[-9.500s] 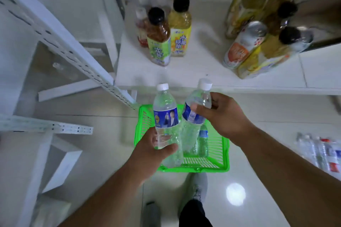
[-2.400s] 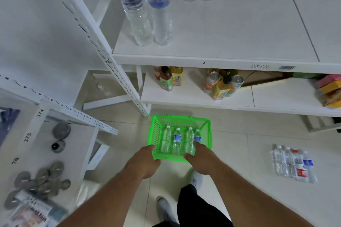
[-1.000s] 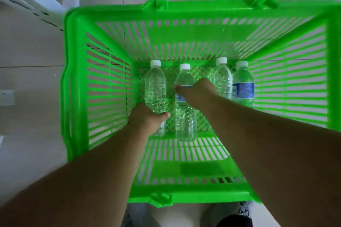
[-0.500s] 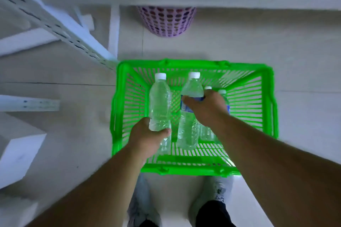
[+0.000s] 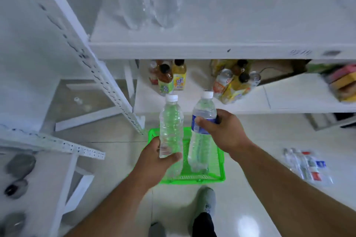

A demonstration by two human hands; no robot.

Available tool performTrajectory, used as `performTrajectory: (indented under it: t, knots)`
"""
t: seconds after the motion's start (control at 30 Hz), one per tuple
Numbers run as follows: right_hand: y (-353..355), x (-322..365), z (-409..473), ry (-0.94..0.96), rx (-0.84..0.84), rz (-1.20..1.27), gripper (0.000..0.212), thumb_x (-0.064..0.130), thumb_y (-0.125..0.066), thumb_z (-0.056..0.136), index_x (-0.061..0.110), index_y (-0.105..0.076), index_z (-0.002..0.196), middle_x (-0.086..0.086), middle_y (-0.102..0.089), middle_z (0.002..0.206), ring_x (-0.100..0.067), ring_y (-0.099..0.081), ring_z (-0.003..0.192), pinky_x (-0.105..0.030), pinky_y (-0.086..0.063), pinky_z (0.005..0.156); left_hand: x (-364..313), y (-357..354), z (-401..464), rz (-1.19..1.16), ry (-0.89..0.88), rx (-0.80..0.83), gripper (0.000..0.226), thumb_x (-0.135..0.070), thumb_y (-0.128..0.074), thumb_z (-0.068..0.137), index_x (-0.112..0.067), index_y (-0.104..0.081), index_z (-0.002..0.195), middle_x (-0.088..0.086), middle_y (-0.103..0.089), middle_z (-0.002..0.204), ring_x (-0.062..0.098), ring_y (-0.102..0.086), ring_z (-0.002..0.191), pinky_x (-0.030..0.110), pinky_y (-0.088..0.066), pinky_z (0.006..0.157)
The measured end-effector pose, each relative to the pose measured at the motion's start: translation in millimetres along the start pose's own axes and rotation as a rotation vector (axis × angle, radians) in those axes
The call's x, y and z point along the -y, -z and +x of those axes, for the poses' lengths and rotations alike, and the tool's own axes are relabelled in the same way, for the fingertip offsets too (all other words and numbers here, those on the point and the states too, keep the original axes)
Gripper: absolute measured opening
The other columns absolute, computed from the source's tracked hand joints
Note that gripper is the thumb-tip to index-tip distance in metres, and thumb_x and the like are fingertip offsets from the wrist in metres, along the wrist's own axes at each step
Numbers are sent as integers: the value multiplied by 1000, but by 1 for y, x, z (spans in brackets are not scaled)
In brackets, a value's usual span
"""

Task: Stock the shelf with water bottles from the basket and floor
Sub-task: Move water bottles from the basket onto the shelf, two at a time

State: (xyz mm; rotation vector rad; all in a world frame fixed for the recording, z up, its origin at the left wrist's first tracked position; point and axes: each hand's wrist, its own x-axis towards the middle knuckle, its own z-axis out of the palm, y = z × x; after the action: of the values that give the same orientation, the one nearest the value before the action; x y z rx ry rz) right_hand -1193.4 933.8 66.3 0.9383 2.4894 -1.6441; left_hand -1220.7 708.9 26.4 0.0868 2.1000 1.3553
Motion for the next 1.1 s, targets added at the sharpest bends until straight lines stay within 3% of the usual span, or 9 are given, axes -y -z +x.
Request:
performTrajectory:
  t: [0.23,0.3,0.43,0.57,0.77,0.97,1.1]
  knots:
    - [71,138,-124,174,-56,126,29,33,-80,81,25,-72,107,15,-76,91,5,-69,80,-11,-47,67,-113,46,-119,30,-172,19,37,-23,-85,75,-27,-66,106,-16,-76,98,0,-70,92,21,-52,83]
    - [87,165,-153,219,-85,108,28,35,-79,81,25,-72,106,11,-76,92,0,-69,81,-12,-48,67,-134,55,-145,30,-223,29,35,-25,-85,76,-29,-66,106,-16,-76,99,-1,-70,93,21,-52,84]
    - [111,198,-196,313,-158,93,16,33,-78,82,26,-74,95,13,-75,82,8,-65,68,-3,-41,57,-161,68,-180,10,-279,22,37,-24,-86,74,-30,-66,105,-16,-76,97,2,-72,89,19,-55,76]
    - [129,214,-217,368,-212,94,15,35,-78,81,25,-74,92,13,-75,81,4,-67,70,-9,-45,61,-184,74,-198,2,-343,-11,40,-24,-87,67,-33,-67,100,-20,-76,92,-1,-72,81,7,-50,61]
    - [161,223,-218,416,-181,148,19,39,-78,80,26,-74,93,7,-76,85,-12,-72,80,-32,-58,73,-212,58,-201,-39,-376,-67,44,-28,-89,66,-30,-68,104,-16,-77,97,3,-73,89,30,-56,84]
    - [205,219,-195,449,-137,187,17,40,-78,78,32,-73,92,10,-76,86,-10,-72,78,-36,-60,75,-249,19,-195,-35,-424,-96,38,-25,-84,78,-31,-67,112,-20,-75,102,-4,-70,94,12,-51,77]
    - [236,214,-171,467,-119,175,20,43,-78,77,34,-72,94,14,-75,87,-6,-71,79,-33,-59,75,-273,-13,-188,-49,-417,-116,35,-24,-82,80,-28,-67,112,-19,-75,104,-3,-69,96,17,-52,83]
